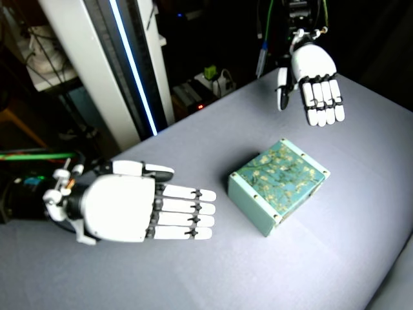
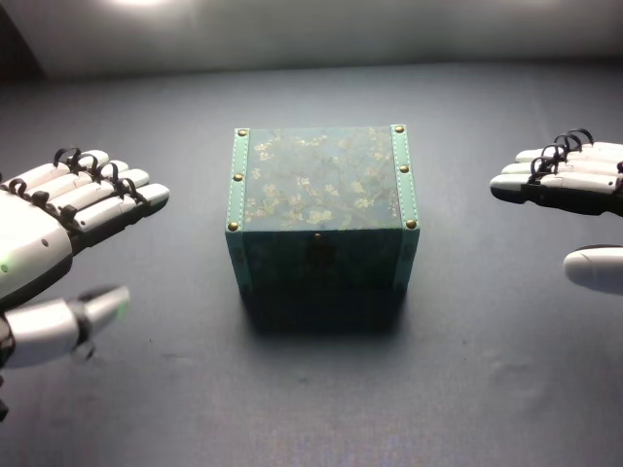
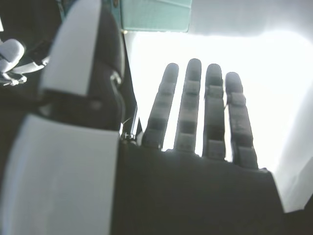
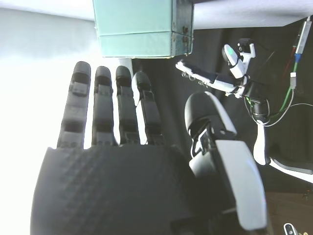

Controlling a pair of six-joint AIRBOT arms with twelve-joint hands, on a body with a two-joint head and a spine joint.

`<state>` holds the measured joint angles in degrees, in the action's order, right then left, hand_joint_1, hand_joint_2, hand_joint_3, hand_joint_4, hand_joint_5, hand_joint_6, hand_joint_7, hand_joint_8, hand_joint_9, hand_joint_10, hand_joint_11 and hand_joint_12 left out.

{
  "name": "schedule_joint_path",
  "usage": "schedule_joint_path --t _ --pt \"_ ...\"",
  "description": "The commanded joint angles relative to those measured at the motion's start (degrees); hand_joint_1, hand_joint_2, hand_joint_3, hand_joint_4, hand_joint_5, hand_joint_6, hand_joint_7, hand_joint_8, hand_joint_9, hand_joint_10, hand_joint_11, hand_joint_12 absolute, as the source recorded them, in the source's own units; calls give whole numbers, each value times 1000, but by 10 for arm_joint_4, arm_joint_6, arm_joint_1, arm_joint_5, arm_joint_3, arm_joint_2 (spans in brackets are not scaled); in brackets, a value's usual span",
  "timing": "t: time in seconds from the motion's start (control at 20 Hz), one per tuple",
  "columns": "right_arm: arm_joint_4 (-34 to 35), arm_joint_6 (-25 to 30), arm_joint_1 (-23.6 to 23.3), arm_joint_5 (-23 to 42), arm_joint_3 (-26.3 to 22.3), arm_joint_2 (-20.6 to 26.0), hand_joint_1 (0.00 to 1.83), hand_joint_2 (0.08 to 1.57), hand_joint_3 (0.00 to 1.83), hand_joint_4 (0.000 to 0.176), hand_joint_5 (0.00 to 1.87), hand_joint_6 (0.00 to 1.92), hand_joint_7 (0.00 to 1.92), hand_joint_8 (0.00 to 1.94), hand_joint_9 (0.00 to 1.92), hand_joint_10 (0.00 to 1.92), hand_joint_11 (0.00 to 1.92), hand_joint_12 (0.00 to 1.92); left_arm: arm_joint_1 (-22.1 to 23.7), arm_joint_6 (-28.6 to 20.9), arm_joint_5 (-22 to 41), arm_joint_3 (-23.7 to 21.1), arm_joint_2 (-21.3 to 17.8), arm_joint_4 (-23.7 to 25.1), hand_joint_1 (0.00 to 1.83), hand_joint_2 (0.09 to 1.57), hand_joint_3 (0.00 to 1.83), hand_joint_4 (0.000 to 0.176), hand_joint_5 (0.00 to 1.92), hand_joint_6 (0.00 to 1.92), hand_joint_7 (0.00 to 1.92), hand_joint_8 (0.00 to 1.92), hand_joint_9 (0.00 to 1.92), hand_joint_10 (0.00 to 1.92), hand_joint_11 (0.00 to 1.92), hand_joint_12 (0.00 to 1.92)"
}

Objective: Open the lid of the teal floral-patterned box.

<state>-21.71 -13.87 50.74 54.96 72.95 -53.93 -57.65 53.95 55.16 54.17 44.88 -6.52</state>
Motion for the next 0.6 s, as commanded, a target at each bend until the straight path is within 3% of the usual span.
schedule_joint_path --t 0.0,0.35,0.55 --pt "22 3 -6 56 3 -2 0 1430 1 0 105 2 74 2 34 4 5 115 6 -1 68 3 1 -5 0 1569 36 0 70 7 12 4 7 3 0 0" --pt "-10 10 -25 28 13 -16 0 1295 0 0 133 4 104 4 44 4 13 98 43 -2 -11 31 32 20 0 1571 124 0 89 2 54 7 74 15 9 4" --pt "-46 32 -42 6 29 -32 0 1274 0 0 130 6 111 5 41 3 0 63 72 -12 -68 54 55 47 0 1571 74 0 50 8 40 6 62 5 14 6"
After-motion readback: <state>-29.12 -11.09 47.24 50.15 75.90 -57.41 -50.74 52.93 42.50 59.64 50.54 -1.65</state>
